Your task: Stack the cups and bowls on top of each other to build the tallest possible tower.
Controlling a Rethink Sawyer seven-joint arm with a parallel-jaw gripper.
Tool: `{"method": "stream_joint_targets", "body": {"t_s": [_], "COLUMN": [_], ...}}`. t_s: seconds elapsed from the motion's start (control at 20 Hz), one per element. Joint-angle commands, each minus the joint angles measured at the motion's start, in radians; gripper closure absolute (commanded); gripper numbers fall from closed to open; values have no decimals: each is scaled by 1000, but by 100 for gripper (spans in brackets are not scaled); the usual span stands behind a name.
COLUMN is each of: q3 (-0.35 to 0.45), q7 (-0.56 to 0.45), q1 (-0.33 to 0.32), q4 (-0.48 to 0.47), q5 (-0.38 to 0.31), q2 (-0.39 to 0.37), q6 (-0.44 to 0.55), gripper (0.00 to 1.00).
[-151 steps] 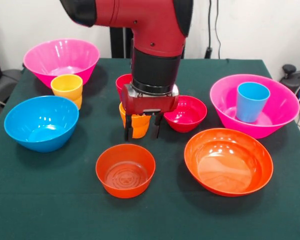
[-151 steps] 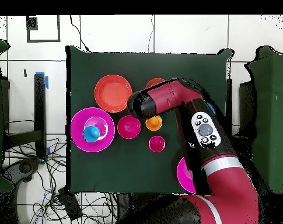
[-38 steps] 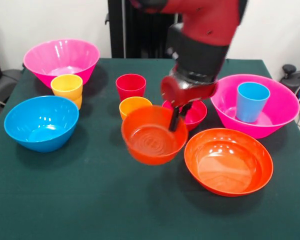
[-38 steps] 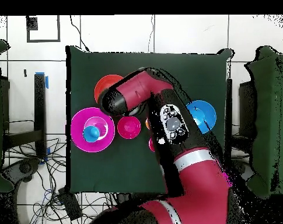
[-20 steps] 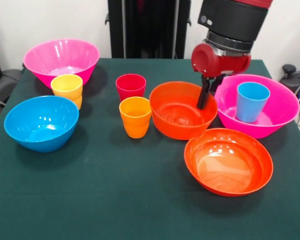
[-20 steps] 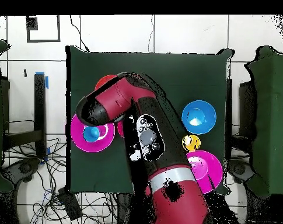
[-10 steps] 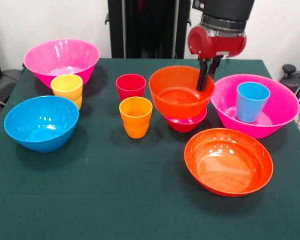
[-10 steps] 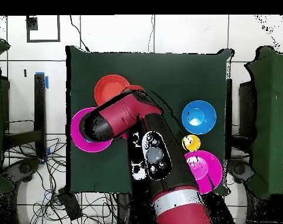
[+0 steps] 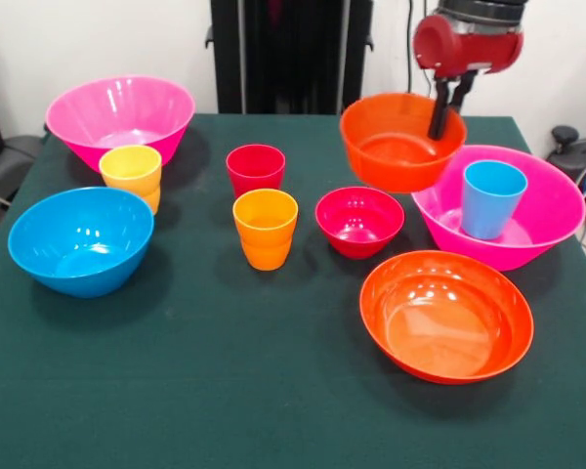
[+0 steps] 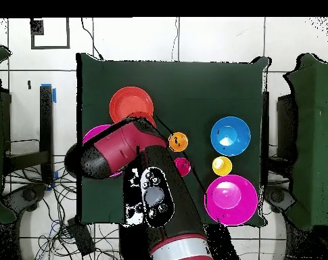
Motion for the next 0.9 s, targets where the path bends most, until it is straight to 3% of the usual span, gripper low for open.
{"method": "stream_joint_targets", "body": {"t_s": [0.05,0.4,0.9], "q3": [-51,-60,-140], "q7": [238,231,308], "q1": [62,82,179], "q4": [43,52,26], "q5": [37,101,89], "q2": [39,31,102], "q6": [-54,-67,-121], "gripper": [100,100,100]}}
